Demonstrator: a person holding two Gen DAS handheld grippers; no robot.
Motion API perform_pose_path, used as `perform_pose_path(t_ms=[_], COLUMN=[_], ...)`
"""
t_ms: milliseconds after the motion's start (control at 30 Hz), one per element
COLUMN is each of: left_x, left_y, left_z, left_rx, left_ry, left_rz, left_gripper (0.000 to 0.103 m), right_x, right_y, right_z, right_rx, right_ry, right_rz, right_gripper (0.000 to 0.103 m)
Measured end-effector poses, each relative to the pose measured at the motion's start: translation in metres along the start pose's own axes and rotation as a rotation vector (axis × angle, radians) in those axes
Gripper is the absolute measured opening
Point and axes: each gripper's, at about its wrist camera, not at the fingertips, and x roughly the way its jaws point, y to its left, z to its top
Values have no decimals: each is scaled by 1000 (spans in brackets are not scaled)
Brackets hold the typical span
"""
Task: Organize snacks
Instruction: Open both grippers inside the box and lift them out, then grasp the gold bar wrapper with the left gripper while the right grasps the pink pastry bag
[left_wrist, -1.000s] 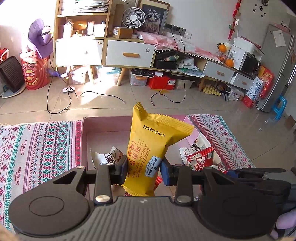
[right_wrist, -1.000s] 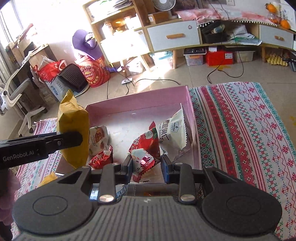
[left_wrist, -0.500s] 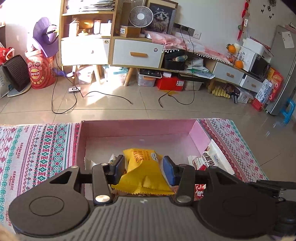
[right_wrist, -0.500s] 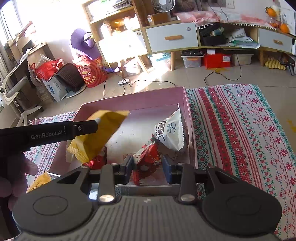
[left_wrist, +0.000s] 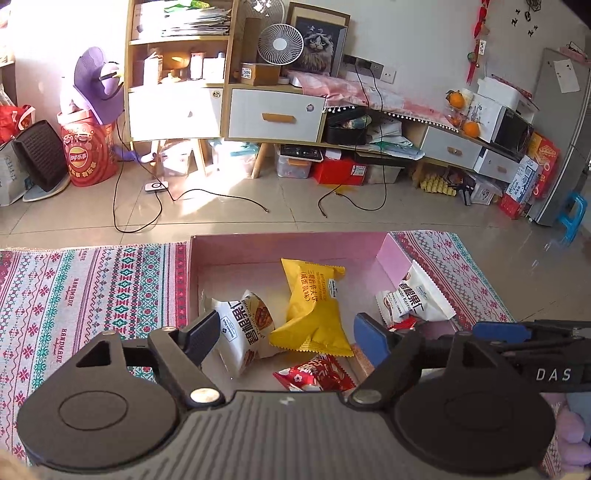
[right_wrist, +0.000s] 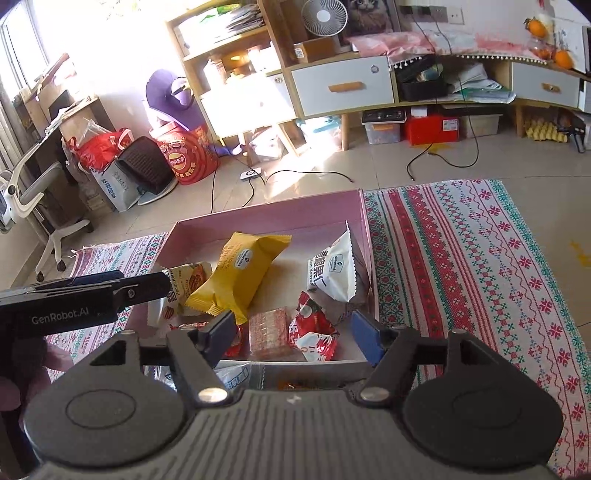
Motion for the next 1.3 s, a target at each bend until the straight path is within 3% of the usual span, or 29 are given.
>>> perform_pose_path(t_ms=[567,900,1067,1300], left_x=[-57,-79,-86,-85], left_y=[12,31,35,48], left_z=[-38,-72,-89,-111], left_rx=[70,22,47,11], left_ry=[20,25,41,159], left_rz=[39,25,33,85], left_gripper=[103,103,103,103], right_x=[-36,-42,-45,-40], right_y=[13,13,16,31], right_z=[-21,-40,-53,-72], right_rx=[-106,-146,-162,-213], right_ry=[-3,28,43,87], right_rz=[-6,-11,-10,7], right_gripper=[89,93,93,94])
